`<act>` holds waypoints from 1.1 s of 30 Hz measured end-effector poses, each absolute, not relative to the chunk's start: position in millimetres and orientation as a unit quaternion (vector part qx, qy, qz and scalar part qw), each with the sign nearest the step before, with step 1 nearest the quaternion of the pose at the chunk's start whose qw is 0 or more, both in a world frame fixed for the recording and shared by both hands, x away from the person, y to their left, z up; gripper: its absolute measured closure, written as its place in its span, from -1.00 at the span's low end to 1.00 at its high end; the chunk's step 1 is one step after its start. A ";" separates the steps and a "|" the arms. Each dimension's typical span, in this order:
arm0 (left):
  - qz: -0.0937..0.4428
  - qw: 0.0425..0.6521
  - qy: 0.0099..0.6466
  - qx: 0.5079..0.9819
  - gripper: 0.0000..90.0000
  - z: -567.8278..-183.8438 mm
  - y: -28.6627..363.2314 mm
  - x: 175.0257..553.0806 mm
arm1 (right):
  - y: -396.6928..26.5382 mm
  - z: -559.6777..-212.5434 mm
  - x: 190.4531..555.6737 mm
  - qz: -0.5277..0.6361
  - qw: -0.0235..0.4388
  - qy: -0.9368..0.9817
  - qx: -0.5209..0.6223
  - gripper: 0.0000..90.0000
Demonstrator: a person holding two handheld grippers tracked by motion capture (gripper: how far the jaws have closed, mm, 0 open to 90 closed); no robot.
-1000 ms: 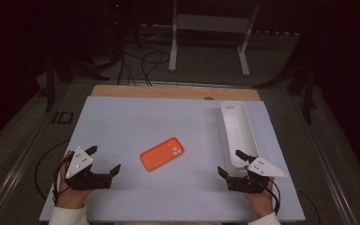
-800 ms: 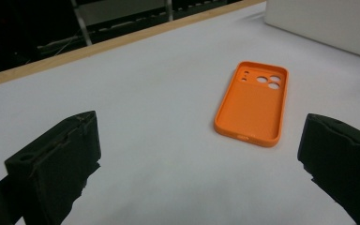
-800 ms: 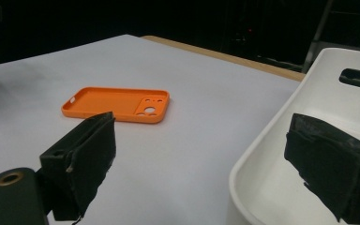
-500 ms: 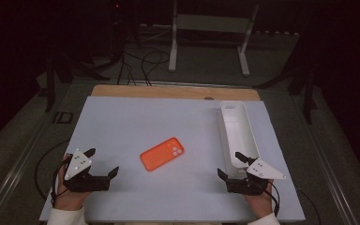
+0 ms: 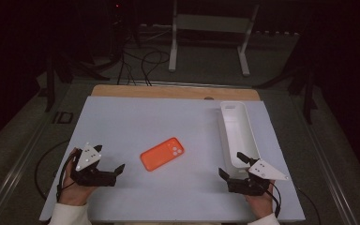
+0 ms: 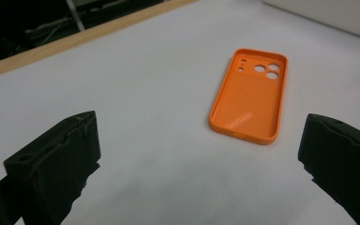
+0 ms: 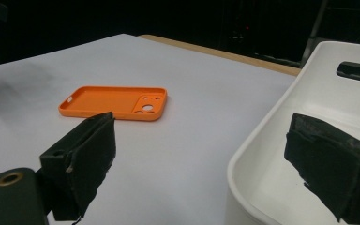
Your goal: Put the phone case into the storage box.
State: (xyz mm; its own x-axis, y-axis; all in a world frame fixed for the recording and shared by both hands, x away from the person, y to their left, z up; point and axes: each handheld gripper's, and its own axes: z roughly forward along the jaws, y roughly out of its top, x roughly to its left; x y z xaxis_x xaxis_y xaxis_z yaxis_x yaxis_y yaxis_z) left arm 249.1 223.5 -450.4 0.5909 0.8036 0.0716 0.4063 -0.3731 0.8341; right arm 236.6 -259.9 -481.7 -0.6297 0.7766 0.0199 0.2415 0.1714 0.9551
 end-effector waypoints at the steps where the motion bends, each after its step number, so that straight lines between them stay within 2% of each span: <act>1: 0.243 0.410 0.382 0.792 -1.00 -450.4 223.5 249.1 | -260.0 -481.8 236.7 0.539 0.248 0.724 0.352 -0.80; 33: 0.198 0.310 0.343 0.864 -1.00 -461.8 157.9 306.5 | -259.9 -483.7 238.2 0.537 0.244 0.727 0.352 -0.79</act>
